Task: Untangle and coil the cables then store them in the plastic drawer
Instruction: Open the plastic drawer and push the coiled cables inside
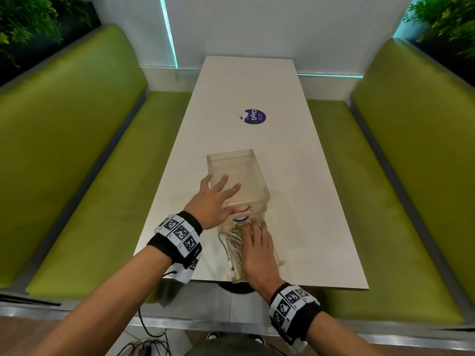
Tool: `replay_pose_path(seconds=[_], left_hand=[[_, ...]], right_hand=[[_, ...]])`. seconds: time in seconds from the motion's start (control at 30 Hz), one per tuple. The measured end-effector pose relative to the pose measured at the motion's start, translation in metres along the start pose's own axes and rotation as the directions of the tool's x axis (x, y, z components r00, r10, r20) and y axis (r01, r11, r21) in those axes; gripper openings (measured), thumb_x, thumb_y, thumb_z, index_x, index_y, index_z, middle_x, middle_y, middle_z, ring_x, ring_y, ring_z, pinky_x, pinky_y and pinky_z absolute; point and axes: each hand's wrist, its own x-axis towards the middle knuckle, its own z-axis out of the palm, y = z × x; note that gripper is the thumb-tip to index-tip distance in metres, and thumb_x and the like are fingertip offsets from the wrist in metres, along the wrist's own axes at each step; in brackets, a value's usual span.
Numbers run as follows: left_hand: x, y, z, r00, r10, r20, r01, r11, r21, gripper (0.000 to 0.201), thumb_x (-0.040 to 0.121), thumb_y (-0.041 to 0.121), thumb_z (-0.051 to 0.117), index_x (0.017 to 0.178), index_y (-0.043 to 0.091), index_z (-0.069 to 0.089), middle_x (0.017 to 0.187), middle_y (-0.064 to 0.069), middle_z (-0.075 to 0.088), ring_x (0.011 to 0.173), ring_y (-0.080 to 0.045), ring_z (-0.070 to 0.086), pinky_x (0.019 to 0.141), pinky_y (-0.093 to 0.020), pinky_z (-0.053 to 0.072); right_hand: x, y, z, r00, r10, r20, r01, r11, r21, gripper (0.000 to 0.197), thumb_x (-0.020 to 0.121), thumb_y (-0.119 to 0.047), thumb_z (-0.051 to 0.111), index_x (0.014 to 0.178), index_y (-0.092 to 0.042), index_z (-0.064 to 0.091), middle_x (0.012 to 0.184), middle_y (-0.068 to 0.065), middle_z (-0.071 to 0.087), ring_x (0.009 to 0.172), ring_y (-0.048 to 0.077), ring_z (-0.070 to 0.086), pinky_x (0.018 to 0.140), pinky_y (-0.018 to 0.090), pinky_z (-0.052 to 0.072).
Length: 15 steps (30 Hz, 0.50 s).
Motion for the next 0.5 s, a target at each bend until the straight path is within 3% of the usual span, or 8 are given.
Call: replay_pose_path(seconds=[0.07, 0.2, 0.33, 0.43, 0.5], left_hand=[[0.0, 0.0, 0.0, 1.0, -0.005, 0.002, 0.005, 1.0, 0.019, 0.066, 0.092, 0.057, 0.041, 0.15, 0.039, 0.015, 0.161, 0.002, 0.006, 0.145, -0.037, -0.005, 0.112, -0.047, 0.029], [0.0, 0.001, -0.001, 1.0, -0.008, 0.002, 0.008, 1.0, 0.018, 0.066, 0.092, 0.058, 0.041, 0.15, 0.04, 0.015, 0.161, 0.002, 0.006, 0.145, -0.037, -0.004, 0.113, -0.047, 0.029], [0.0, 0.001, 0.0, 1.0, -0.013, -0.002, 0.013, 1.0, 0.023, 0.066, 0.092, 0.058, 0.042, 0.149, 0.04, 0.016, 0.161, 0.003, 0.007, 0.145, -0.036, -0.003, 0.112, -0.048, 0.031], [0.0, 0.001, -0.001, 1.0, -0.016, 0.001, 0.016, 1.0, 0.015, 0.065, 0.092, 0.058, 0.042, 0.149, 0.041, 0.016, 0.161, 0.003, 0.007, 0.145, -0.036, -0.004, 0.112, -0.048, 0.03], [0.001, 0.001, -0.001, 1.0, -0.016, 0.007, 0.016, 1.0, 0.021, 0.065, 0.092, 0.057, 0.042, 0.149, 0.041, 0.016, 0.161, 0.003, 0.006, 0.145, -0.036, -0.004, 0.112, -0.048, 0.03]], right_hand=[[-0.002, 0.001, -0.007, 0.997, -0.066, 0.031, 0.064, 0.995, 0.081, 0.059, 0.085, -0.031, 0.022, 0.141, -0.019, 0.039, 0.148, 0.017, 0.033, 0.138, 0.04, 0.022, 0.114, 0.052, 0.024], [-0.003, 0.013, -0.005, 0.961, -0.233, 0.15, 0.227, 0.972, 0.056, 0.061, 0.073, -0.042, 0.043, 0.13, -0.023, 0.052, 0.142, 0.014, 0.044, 0.131, 0.047, 0.031, 0.108, 0.06, 0.028], [-0.003, 0.028, 0.005, 0.969, -0.242, 0.058, 0.232, 0.963, 0.138, 0.041, 0.095, -0.027, 0.037, 0.132, -0.017, 0.051, 0.144, 0.012, 0.044, 0.136, 0.041, 0.033, 0.11, 0.055, 0.031], [0.001, 0.035, 0.007, 0.967, -0.249, 0.043, 0.238, 0.955, 0.177, 0.043, 0.098, -0.024, 0.039, 0.141, -0.022, 0.038, 0.151, 0.006, 0.031, 0.14, 0.029, 0.026, 0.113, 0.045, 0.029], [0.001, 0.036, 0.01, 0.969, -0.238, 0.066, 0.226, 0.962, 0.155, 0.047, 0.099, -0.025, 0.038, 0.145, -0.027, 0.03, 0.156, 0.006, 0.02, 0.143, 0.03, 0.019, 0.115, 0.045, 0.025]])
